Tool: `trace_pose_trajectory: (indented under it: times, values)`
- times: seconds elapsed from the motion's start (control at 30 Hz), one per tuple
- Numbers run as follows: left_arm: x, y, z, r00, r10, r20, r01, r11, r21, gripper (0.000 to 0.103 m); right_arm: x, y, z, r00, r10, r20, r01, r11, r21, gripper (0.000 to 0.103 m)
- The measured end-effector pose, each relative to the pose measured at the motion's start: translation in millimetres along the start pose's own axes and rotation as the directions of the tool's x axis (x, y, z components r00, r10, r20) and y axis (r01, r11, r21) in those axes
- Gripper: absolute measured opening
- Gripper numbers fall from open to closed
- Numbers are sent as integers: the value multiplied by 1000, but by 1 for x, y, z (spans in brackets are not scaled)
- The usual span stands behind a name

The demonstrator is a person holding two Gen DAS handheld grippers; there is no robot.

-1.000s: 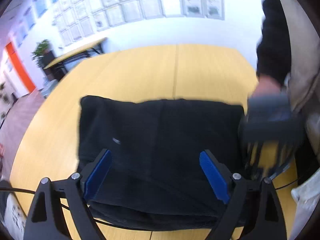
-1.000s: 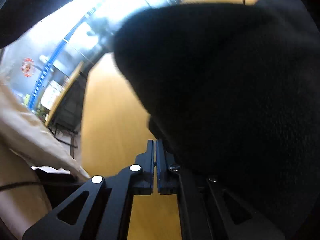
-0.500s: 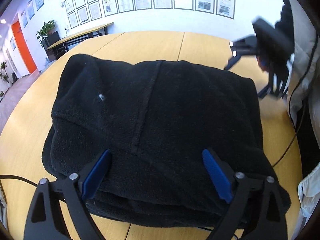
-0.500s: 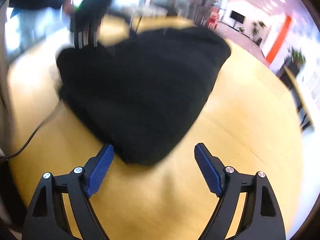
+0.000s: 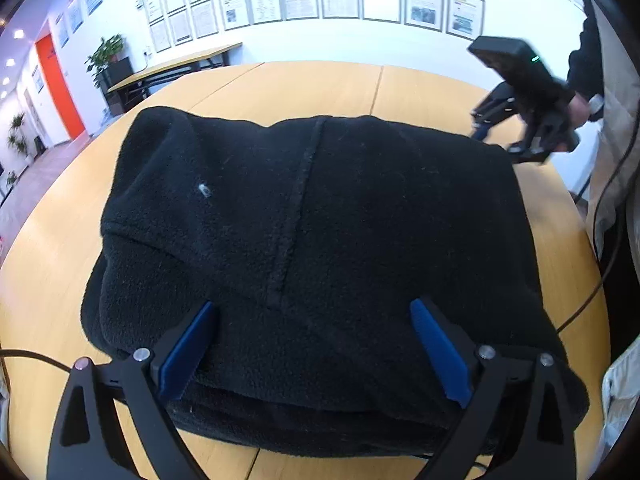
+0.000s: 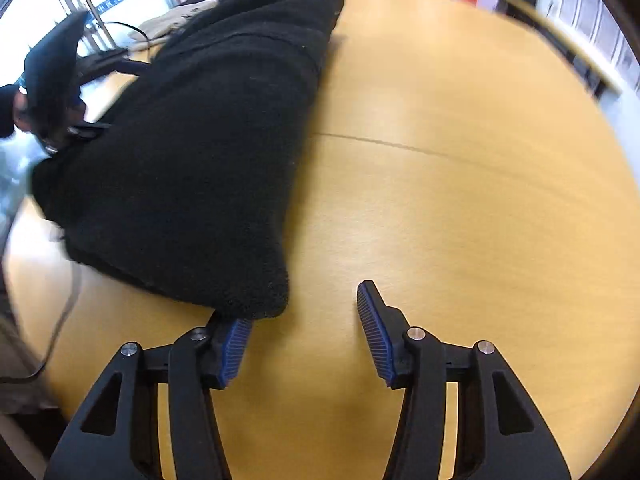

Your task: Fold clothes

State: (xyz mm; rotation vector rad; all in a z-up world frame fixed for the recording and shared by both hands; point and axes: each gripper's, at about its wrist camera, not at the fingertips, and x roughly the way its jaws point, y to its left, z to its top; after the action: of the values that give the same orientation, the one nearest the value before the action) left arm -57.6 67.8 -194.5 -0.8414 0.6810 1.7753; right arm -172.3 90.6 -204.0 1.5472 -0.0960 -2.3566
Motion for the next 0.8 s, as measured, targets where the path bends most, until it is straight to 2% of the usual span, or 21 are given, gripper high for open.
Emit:
trace_pose_trajectory:
  times: [0.07, 0.13, 0.2, 0.27, 0.33, 0.37, 0.43, 0.5, 0.57, 0.67, 0.73, 0.77, 0.8]
  values:
    - [-12, 1, 3, 1000, 22, -1, -22, 998, -57, 98, -25, 17, 18, 990, 141, 21, -138, 985, -106, 48]
    - [-28, -4, 2, 998, 60, 2, -60, 992, -113, 97, -51, 33, 47, 964, 259, 68, -238, 945, -222, 51]
    - [-53, -18, -2, 994, 109, 13, -105, 982, -157, 97, -62, 58, 30, 924, 362, 123, -313, 900, -303, 56]
    - [-74, -33, -10, 991, 133, -4, -131, 966, -224, 97, -37, 87, 66, 892, 430, 140, -360, 862, -356, 56]
    - [-95, -49, -19, 990, 133, -51, -143, 938, -317, 97, -6, 91, 102, 869, 488, 80, -425, 821, -381, 56]
    - [-107, -59, -24, 990, 126, -68, -142, 920, -366, 97, 7, 93, 111, 876, 481, 28, -429, 806, -407, 56]
    - [-131, -84, -34, 991, 101, -92, -133, 878, -460, 97, 32, 96, 125, 892, 444, -82, -429, 776, -462, 47]
    - [-160, -112, -45, 990, 84, -114, -133, 828, -545, 97, 66, 121, 133, 911, 378, -165, -406, 746, -528, 48]
    - [-183, -127, -51, 988, 83, -127, -144, 776, -614, 97, 73, 123, 129, 913, 378, -156, -399, 743, -537, 48]
    - [-233, -141, -65, 979, 139, -150, -205, 662, -721, 97, 102, 121, 125, 916, 378, -137, -388, 743, -545, 50]
    - [-273, -142, -74, 962, 202, -185, -270, 578, -770, 97, 105, 125, 121, 905, 390, -170, -412, 705, -577, 50]
    - [-292, -142, -77, 950, 232, -209, -305, 545, -781, 97, 119, 132, 120, 904, 391, -172, -414, 701, -581, 50]
    - [-309, -142, -79, 940, 256, -228, -332, 518, -788, 97, 123, 134, 106, 905, 391, -167, -410, 701, -584, 50]
